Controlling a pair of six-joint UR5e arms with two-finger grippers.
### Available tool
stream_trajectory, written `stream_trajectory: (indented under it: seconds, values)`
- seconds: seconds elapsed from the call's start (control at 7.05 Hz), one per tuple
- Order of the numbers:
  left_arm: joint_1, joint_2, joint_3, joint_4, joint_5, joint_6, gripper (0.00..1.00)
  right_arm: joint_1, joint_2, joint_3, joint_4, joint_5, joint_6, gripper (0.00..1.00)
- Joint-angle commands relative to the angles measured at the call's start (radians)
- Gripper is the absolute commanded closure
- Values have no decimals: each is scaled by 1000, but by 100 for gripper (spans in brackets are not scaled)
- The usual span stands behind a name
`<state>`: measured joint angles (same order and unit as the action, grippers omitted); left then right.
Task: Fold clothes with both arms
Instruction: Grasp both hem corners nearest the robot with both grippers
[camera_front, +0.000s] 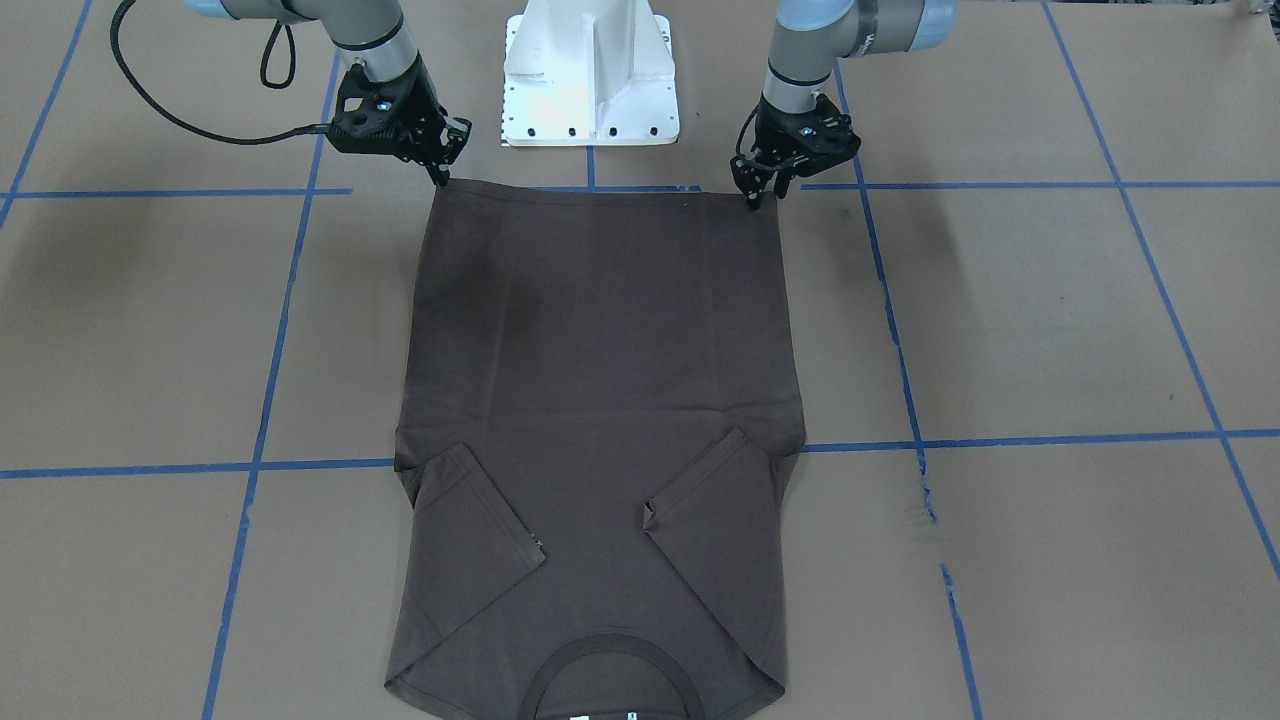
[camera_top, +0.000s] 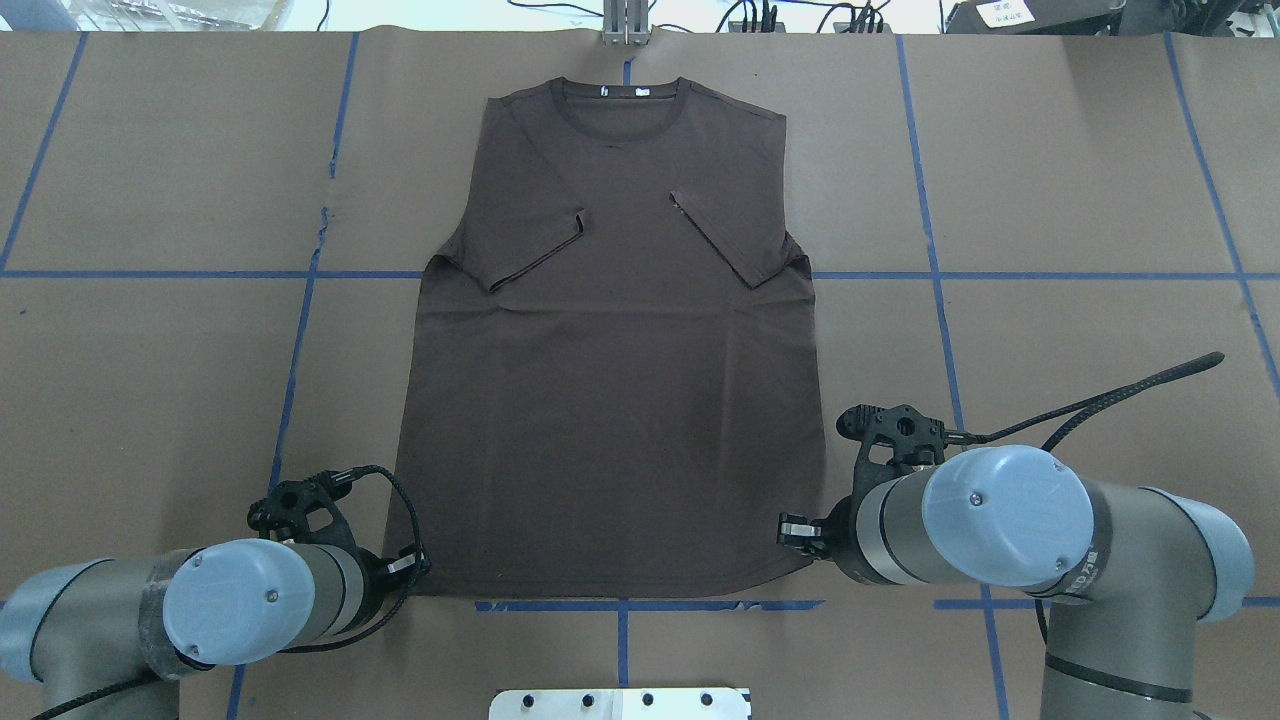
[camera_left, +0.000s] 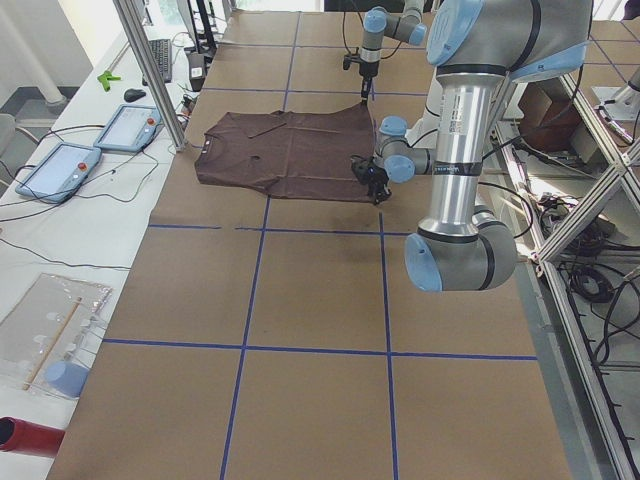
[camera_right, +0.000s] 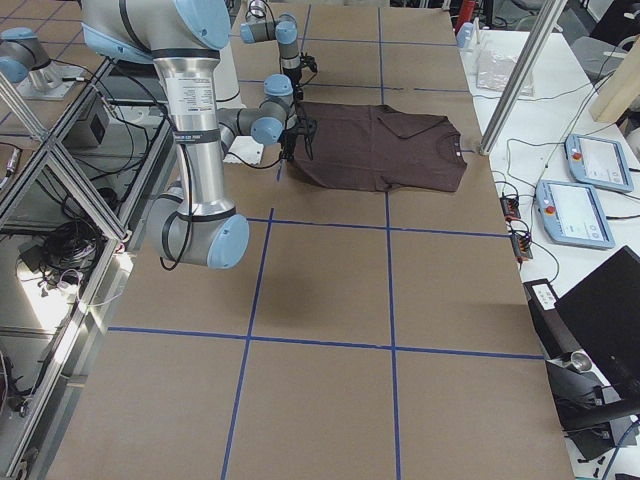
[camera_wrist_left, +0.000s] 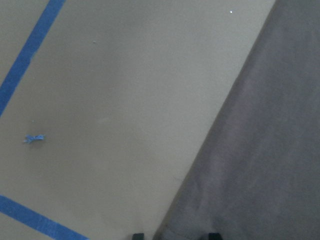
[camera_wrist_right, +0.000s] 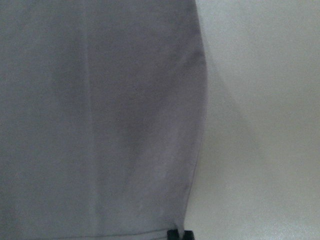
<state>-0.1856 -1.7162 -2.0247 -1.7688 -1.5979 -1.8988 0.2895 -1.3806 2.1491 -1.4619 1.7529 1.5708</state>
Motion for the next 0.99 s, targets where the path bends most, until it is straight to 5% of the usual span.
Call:
stream_trajectory:
  seconds: [0.0,0.28,0.85]
  values:
    - [0,0,-6,0,-1,-2,100,0,0,0,0,0,0,100]
    - [0,-5,-12,18,-1,-2,100,19,0,2,1,28,-11,100]
    - [17,-8,-184,155,-5,17,100,53,-24,73,-5,170,-31,100]
